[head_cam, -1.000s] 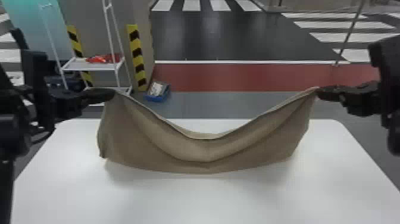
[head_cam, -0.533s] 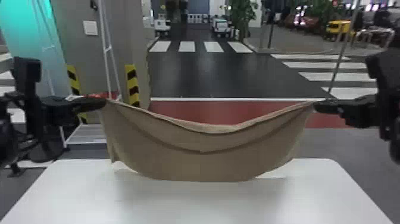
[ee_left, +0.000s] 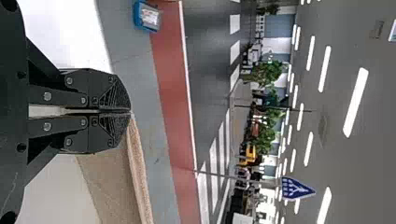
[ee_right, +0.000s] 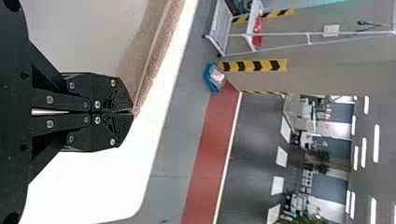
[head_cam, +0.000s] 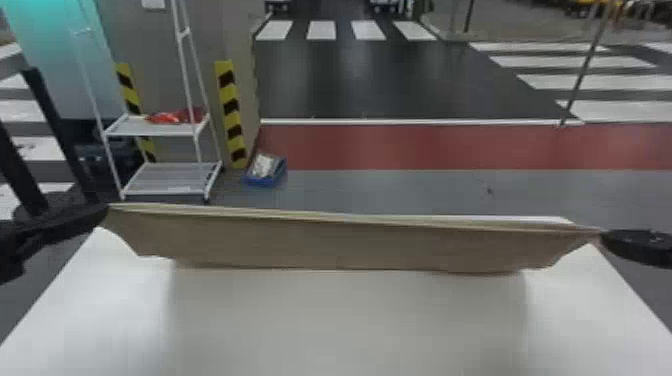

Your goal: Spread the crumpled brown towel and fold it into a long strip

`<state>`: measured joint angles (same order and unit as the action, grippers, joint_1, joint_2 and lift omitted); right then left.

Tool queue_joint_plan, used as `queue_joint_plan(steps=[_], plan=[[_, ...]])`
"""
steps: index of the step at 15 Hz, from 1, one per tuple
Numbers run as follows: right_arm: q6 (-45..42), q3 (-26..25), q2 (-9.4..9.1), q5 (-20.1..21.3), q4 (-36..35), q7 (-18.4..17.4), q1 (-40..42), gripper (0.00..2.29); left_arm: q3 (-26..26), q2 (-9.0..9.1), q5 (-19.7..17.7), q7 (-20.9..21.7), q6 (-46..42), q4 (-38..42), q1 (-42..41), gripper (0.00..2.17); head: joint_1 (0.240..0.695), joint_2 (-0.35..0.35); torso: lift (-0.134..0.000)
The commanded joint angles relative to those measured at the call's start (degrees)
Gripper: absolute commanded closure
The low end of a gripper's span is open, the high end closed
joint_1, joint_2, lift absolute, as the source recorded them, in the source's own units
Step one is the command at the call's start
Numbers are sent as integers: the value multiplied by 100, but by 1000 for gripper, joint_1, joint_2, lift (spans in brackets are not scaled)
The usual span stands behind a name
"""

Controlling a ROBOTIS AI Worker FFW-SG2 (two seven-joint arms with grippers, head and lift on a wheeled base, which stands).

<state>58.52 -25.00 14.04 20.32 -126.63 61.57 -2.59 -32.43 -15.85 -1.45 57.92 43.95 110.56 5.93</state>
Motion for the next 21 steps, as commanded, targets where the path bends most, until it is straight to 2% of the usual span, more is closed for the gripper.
queue_joint_plan(steps=[1,3,4,6,9,12,13,16,21], plan=[[-1039,-357,-314,-257,-354,31,1243,2253,-334,64,-259,114,-461,247,-1050,1085,601,19,-125],[-1742,-585,-525,-520,-485,163,1920,2253,-545,144,-338,351,-742,335,-1604,1085,695,35,-125],[-2076,-673,-596,-573,-459,251,2201,2253,-677,179,-338,510,-848,326,-1833,1085,695,51,-125],[-2727,-700,-622,-643,-274,268,2570,2253,-818,214,-286,764,-1164,256,-2096,1085,695,67,-125],[-2938,-717,-569,-705,24,356,2579,2256,-870,223,66,1002,-1287,238,-2158,1085,695,91,-125],[-2744,-612,-385,-485,437,426,2069,2256,-642,196,637,1054,-1287,159,-1947,1082,695,102,-125],[-2568,-498,-314,-327,622,453,1823,2256,-554,161,690,1054,-1287,10,-1762,1082,695,98,-125],[-2164,-111,-183,69,1053,488,1217,2256,-35,100,1173,1054,-1199,-377,-1121,1082,695,72,-125],[-1637,575,-147,649,1545,549,496,2256,782,-6,1753,1010,-1129,-1203,-171,1075,695,44,-125]])
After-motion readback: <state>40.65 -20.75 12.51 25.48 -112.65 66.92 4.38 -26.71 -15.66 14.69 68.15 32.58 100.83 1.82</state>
